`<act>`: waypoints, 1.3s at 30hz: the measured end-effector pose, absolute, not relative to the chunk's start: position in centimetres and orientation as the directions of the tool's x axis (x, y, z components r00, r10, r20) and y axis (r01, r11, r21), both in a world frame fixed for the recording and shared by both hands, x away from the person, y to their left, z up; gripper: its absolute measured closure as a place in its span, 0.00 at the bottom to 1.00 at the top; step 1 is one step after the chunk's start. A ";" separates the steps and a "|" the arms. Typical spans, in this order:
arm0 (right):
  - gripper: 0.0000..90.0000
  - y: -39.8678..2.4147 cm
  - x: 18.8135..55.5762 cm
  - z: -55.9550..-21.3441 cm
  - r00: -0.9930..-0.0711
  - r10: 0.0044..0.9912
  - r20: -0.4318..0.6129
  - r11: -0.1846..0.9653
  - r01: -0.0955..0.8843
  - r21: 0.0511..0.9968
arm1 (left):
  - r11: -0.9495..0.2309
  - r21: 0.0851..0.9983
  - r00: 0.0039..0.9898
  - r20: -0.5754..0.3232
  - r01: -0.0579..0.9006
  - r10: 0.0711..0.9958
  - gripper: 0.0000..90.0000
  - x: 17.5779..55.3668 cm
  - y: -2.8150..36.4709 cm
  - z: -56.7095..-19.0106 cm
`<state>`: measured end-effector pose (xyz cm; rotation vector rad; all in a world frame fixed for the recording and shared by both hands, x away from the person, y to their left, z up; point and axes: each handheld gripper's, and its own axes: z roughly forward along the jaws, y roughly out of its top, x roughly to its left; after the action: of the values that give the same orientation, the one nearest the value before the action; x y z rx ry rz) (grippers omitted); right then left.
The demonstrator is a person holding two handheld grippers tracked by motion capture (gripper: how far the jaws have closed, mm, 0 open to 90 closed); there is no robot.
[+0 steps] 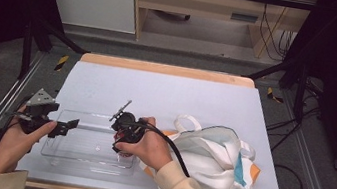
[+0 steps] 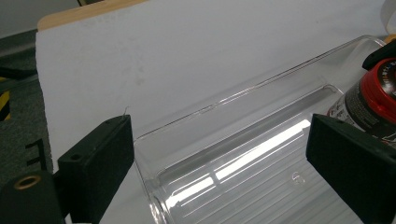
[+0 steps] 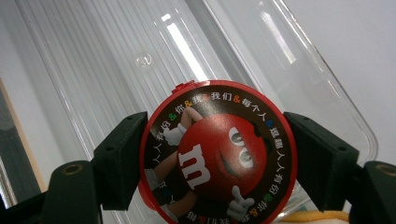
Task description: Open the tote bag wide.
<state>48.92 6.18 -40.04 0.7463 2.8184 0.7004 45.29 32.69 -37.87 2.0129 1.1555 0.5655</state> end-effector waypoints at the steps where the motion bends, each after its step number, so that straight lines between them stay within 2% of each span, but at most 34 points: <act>1: 0.29 6.2 48.9 -40.1 -0.868 0.496 -0.021 0.770 0.429 0.471 | -0.327 0.774 0.499 0.017 0.542 0.867 0.09 45.3 32.7 -37.9; 39: 0.28 6.4 48.8 -40.4 -0.873 0.488 -0.013 0.783 0.431 0.449 | -0.333 0.772 0.510 0.013 0.541 0.860 0.09 45.3 32.6 -37.9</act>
<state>48.78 6.37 -40.41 0.7364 2.8438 0.6692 45.27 32.60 -37.89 2.0216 1.1426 0.5559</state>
